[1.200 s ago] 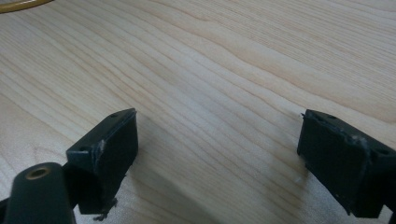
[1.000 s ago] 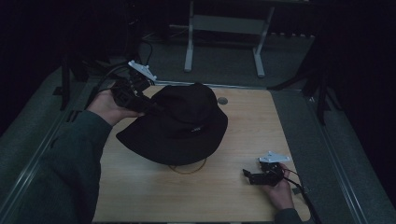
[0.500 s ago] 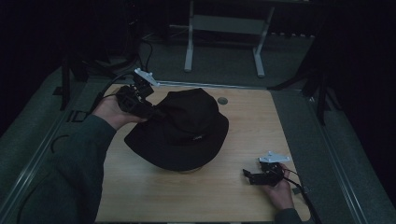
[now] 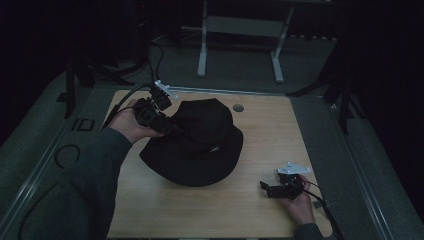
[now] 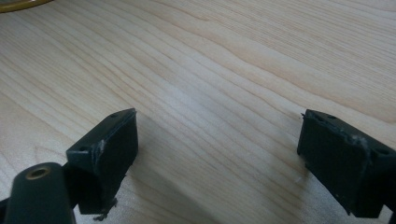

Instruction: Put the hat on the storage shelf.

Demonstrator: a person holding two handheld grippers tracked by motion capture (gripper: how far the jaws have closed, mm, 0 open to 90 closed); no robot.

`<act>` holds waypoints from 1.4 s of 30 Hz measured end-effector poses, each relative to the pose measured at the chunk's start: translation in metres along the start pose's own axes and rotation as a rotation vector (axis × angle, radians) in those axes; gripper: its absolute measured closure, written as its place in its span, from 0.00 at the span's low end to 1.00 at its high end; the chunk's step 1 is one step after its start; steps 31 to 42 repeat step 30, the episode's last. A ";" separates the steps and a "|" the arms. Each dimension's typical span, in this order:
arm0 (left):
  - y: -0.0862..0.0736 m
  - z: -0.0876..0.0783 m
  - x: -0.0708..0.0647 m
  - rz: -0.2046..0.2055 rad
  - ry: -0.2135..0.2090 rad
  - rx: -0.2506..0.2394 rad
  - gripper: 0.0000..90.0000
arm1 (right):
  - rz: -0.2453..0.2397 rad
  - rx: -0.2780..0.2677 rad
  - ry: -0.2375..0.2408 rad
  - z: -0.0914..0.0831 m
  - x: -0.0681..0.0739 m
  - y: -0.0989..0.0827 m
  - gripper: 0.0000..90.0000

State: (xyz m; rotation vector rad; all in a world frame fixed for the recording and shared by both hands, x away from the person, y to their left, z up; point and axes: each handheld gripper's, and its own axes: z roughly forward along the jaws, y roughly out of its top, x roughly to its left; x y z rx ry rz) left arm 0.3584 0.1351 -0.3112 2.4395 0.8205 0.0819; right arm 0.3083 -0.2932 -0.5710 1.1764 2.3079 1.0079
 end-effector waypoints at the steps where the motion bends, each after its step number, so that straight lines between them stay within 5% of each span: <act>1: 0.000 0.001 0.000 -0.003 0.001 0.005 0.58 | 0.000 0.000 0.000 0.000 0.000 0.000 0.13; 7: -0.002 -0.001 0.001 -0.019 0.022 -0.013 0.38 | -0.001 0.000 0.000 0.000 0.000 0.000 0.14; 13: -0.004 -0.008 0.002 -0.040 0.042 -0.035 0.29 | 0.000 0.000 0.000 0.000 0.000 0.000 0.13; 21: -0.007 -0.018 0.005 -0.057 0.060 -0.061 0.27 | 0.000 0.000 0.000 0.000 0.000 0.000 0.14; 30: -0.017 -0.033 0.009 -0.110 0.132 -0.106 0.27 | -0.004 -0.001 0.001 0.000 0.000 0.000 0.14; 42: -0.017 -0.033 0.009 -0.110 0.132 -0.106 0.27 | -0.004 -0.001 0.001 0.000 0.000 0.000 0.14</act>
